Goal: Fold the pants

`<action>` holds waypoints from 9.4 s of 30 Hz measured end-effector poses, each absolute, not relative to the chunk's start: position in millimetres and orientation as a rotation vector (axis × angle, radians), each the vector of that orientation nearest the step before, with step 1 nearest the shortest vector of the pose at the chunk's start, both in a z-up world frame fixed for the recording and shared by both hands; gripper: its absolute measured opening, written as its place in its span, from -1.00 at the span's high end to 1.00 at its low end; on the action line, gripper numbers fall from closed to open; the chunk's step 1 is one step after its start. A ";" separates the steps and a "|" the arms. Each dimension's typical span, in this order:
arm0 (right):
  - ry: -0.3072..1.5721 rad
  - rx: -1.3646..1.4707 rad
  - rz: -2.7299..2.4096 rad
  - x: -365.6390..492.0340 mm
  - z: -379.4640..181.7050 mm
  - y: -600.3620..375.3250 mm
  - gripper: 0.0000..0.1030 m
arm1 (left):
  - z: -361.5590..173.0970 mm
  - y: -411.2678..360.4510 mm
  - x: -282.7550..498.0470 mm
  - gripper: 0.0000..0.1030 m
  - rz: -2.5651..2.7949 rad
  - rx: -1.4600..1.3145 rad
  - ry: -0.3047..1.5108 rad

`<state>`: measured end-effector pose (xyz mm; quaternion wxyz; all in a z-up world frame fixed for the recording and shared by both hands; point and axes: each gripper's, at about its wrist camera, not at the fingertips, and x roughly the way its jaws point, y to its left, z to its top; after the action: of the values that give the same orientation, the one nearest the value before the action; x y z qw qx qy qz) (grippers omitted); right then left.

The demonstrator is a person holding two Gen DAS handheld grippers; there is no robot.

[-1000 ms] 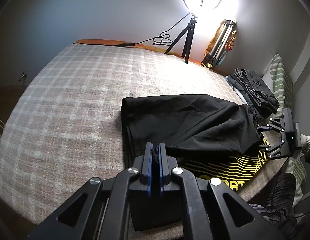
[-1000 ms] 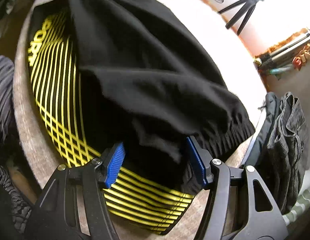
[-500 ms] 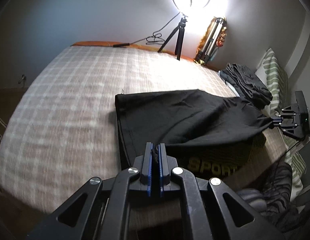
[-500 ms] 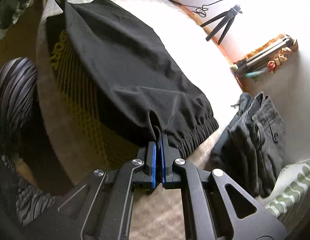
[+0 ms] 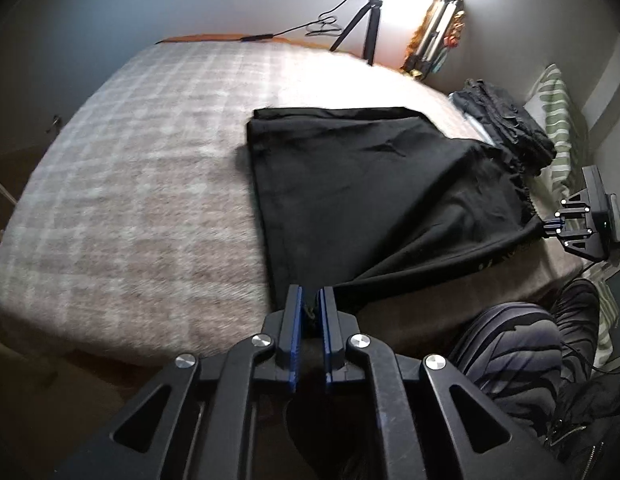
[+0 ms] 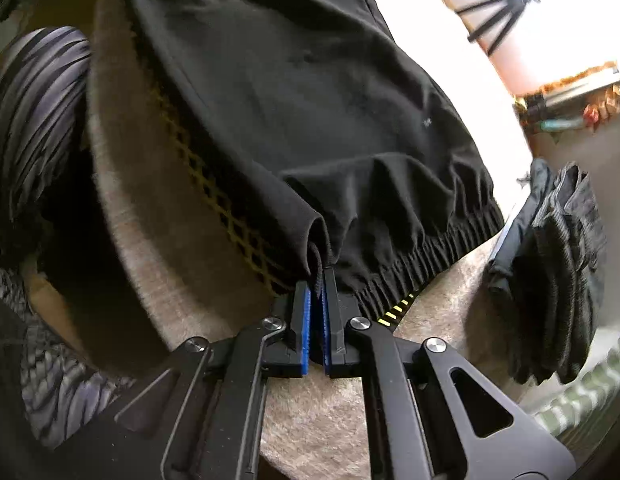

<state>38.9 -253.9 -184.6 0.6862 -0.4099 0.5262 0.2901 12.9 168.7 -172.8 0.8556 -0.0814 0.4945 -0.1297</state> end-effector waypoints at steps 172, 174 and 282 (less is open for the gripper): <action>1.109 -0.131 0.701 101.9 -88.4 -187.2 0.15 | -174.1 156.4 10.8 0.87 -0.248 -0.302 1.063; 1.131 -0.134 0.760 105.2 -96.1 -161.1 0.15 | -179.9 157.0 12.0 0.86 -0.233 -0.356 1.063; 1.268 0.060 0.818 122.1 -175.0 -74.5 0.89 | -178.7 108.1 181.1 0.86 -0.304 -0.470 1.021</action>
<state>122.1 -74.5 -175.0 0.7281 0.0273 0.5756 0.3713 181.1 108.1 -178.7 0.8353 -0.2222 0.4820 -0.1436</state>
